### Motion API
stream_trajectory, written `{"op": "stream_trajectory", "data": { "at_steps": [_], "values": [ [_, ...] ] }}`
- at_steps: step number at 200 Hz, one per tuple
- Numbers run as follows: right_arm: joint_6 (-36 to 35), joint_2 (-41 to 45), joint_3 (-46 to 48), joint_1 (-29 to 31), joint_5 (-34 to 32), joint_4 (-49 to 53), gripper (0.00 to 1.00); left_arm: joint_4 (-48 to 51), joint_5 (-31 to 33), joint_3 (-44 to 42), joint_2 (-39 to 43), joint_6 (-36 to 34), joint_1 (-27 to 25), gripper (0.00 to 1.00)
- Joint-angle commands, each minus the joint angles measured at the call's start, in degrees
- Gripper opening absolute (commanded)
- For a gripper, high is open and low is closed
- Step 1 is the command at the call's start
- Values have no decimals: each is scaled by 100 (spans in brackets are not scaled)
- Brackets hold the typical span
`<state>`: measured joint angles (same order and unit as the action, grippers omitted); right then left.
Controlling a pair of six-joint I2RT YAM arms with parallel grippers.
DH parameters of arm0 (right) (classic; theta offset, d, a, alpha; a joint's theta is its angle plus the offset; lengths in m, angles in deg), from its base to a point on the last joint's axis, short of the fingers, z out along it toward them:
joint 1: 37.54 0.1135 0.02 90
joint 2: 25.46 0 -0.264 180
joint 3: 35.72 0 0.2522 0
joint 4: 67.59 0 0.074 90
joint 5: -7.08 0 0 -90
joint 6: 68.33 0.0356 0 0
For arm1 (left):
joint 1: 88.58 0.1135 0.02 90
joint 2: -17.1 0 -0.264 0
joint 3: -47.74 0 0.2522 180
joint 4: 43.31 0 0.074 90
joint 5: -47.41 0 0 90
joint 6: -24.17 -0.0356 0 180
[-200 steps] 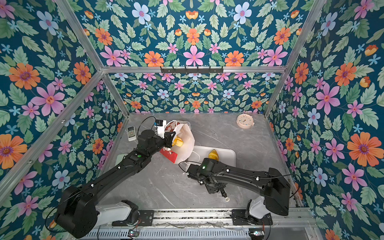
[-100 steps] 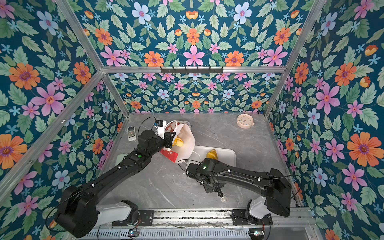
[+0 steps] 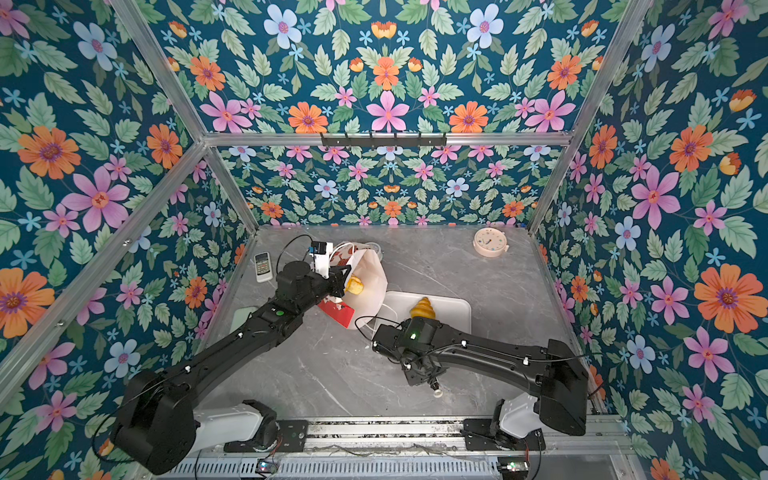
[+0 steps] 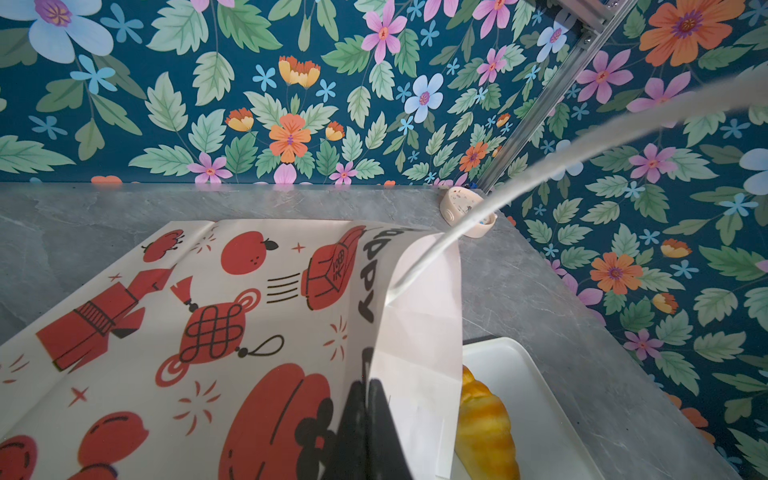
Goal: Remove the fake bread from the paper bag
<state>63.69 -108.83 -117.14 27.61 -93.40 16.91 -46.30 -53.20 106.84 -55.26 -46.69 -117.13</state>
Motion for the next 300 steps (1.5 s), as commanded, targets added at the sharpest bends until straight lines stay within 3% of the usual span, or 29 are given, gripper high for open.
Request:
{"op": "stream_trajectory", "data": {
  "at_steps": [1, 58, 141, 201, 266, 300],
  "values": [
    [121, 108, -78, 5, -6, 83, 36, -234, 26, 1, 20, -6, -1, 0],
    [-52, 505, -343, -8, -462, -102, 34, -232, 72, -12, 103, -7, -3, 0],
    [-783, 80, -514, -389, -1055, -1019, 34, -120, 94, -33, 235, -7, -1, 0],
    [-1174, -49, -335, -785, -1011, -1643, 33, -56, 135, -25, 302, -9, 6, 0],
    [-858, 441, 402, -1021, -754, -1590, 32, -65, 77, 34, 196, -23, -1, 0],
    [-715, 888, 672, -1026, -1017, -1181, 32, -90, 38, 62, 95, -15, 0, 0]
  ]
}}
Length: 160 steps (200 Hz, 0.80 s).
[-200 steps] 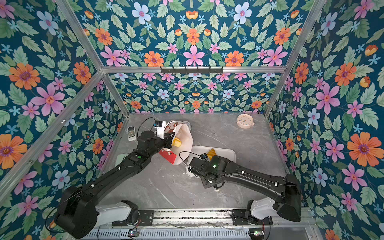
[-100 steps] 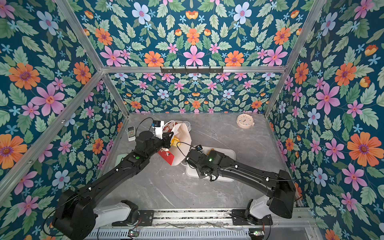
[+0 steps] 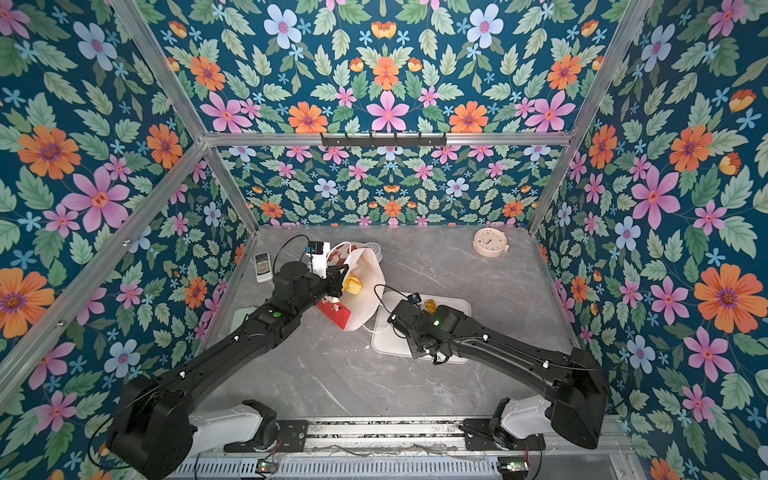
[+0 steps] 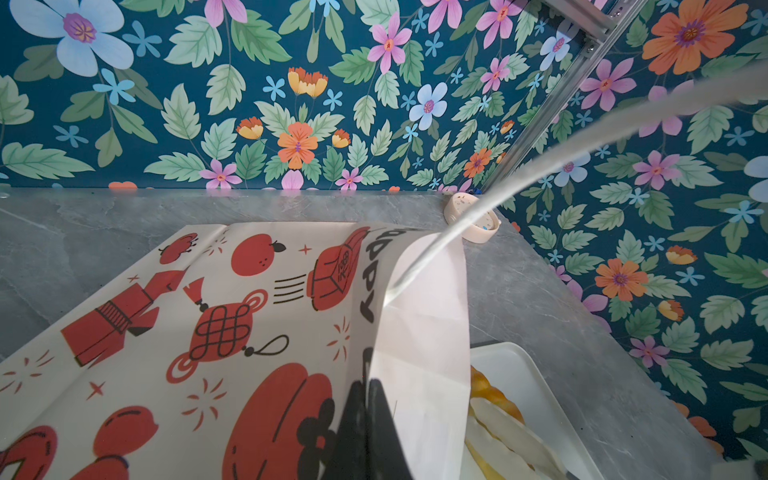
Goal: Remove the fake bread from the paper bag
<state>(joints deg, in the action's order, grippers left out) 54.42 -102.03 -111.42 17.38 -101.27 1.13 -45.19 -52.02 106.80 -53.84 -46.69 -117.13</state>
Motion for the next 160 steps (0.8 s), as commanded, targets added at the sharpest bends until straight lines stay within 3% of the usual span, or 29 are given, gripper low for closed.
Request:
{"op": "stream_trajectory", "data": {
  "at_steps": [1, 126, 160],
  "values": [
    [212, 208, 100, -3, -231, 397, 32, -202, -83, 67, -49, -15, -1, 0],
    [452, 596, 183, -8, -795, 1248, 32, -179, -147, 75, -79, 14, 0, 0],
    [21, 1165, 93, 34, -546, 347, 33, -1, -171, 138, -77, -80, 0, 0]
  ]
}}
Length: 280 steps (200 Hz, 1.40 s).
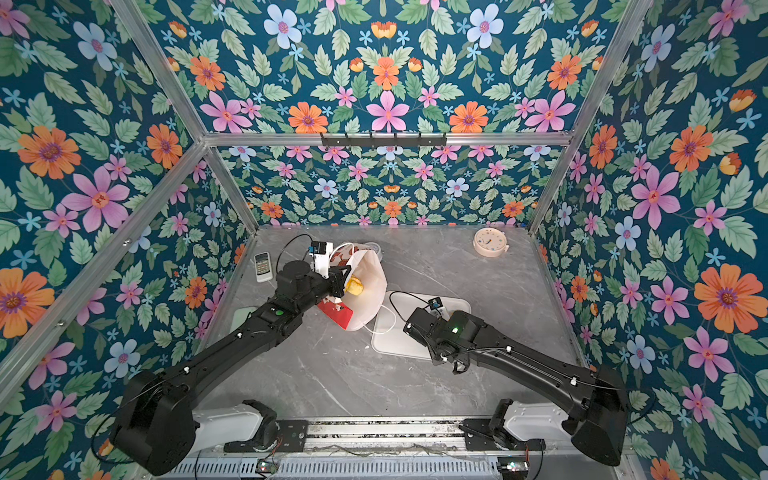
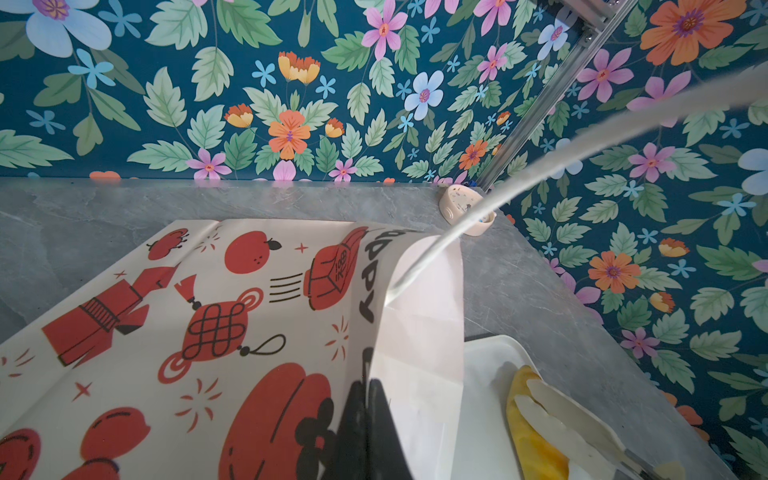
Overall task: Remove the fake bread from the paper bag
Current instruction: 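Reach the tongs into the bag held by the left gripper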
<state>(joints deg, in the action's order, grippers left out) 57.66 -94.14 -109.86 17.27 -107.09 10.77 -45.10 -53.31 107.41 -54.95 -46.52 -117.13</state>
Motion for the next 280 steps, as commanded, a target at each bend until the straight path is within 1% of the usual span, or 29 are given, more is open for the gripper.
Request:
{"op": "stream_trajectory", "data": {
  "at_steps": [1, 22, 35, 40, 56, 64, 87, 113, 141, 161, 188, 218, 280],
  "values": [
    [-325, 405, -62, 51, 52, -660, 33, -1, -43, 85, 38, -100, -1, 0],
    [-688, 892, -31, 107, 633, -1559, 27, 231, -114, 175, 20, -232, -1, 0],
    [-955, 970, -58, 166, 1125, -1946, 26, 418, -190, 253, 3, -316, 1, 0],
    [-1048, 924, -94, 233, 1195, -2027, 25, 489, -224, 283, -2, -352, 6, 0],
    [-1437, 657, -287, 592, 1074, -2111, 26, 743, -321, 413, -52, -472, -1, 0],
    [-1582, 492, -384, 649, 1132, -2109, 27, 909, -366, 505, -93, -540, -1, 0],
    [-1964, 83, -439, 654, 1216, -2412, 29, 1352, -478, 728, -208, -697, -10, 0],
    [-2404, -255, -516, 654, 1204, -2796, 32, 1669, -368, 829, -207, -768, -10, 0],
    [-2803, -756, -580, 590, 1357, -3170, 34, 2024, -335, 919, -156, -912, -14, 0],
    [-2948, -1030, -546, 422, 1439, -3420, 36, 2274, -219, 959, -109, -1053, -27, 0],
    [-3133, -1136, -417, 220, 1429, -3755, 37, 2405, -136, 920, -33, -1175, -22, 0],
    [-3343, -1256, -400, 119, 1301, -3994, 37, 2427, -215, 834, -2, -1178, -27, 0],
    [-3500, -1575, -446, -17, 1676, -4676, 40, 2312, -444, 640, 99, -1262, -27, 0]
  ]
}}
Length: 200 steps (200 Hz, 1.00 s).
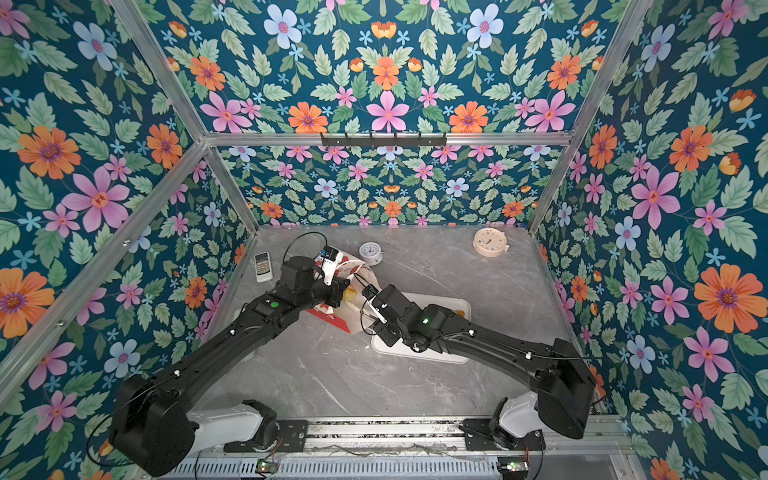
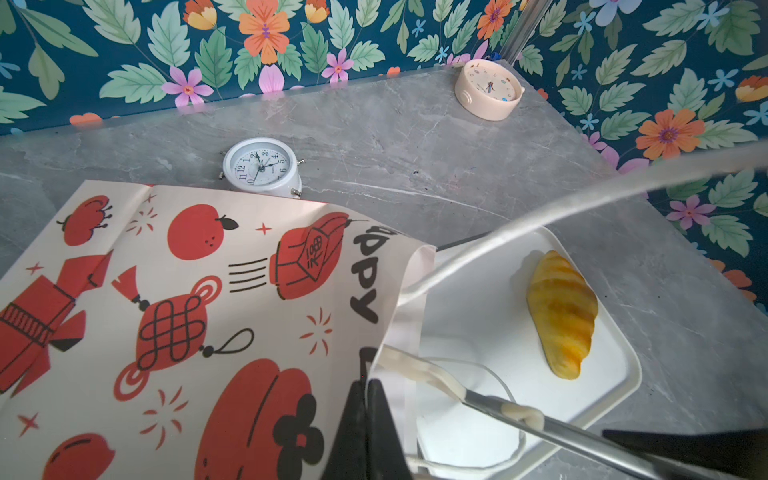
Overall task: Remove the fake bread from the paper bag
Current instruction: 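Reach the tongs into the bag held by the left gripper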
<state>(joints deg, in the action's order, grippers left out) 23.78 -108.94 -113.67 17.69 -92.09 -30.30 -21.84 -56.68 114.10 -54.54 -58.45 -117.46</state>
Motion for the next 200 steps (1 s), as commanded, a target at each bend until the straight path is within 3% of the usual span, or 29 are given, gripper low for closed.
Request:
{"op": "stream_trajectory", "data": {
  "at_steps": [1, 127, 200],
  "values": [
    [-104, -101, -67, -57, 191, -578, 39, -14, -110, -30, 60, -74, 6, 0],
    [1122, -460, 143, -281, 1154, -1521, 43, -352, -522, -364, 455, -210, 8, 0],
    [1343, -832, 106, -372, 1572, -1905, 43, -438, -656, -459, 563, -238, 6, 0]
  ]
}}
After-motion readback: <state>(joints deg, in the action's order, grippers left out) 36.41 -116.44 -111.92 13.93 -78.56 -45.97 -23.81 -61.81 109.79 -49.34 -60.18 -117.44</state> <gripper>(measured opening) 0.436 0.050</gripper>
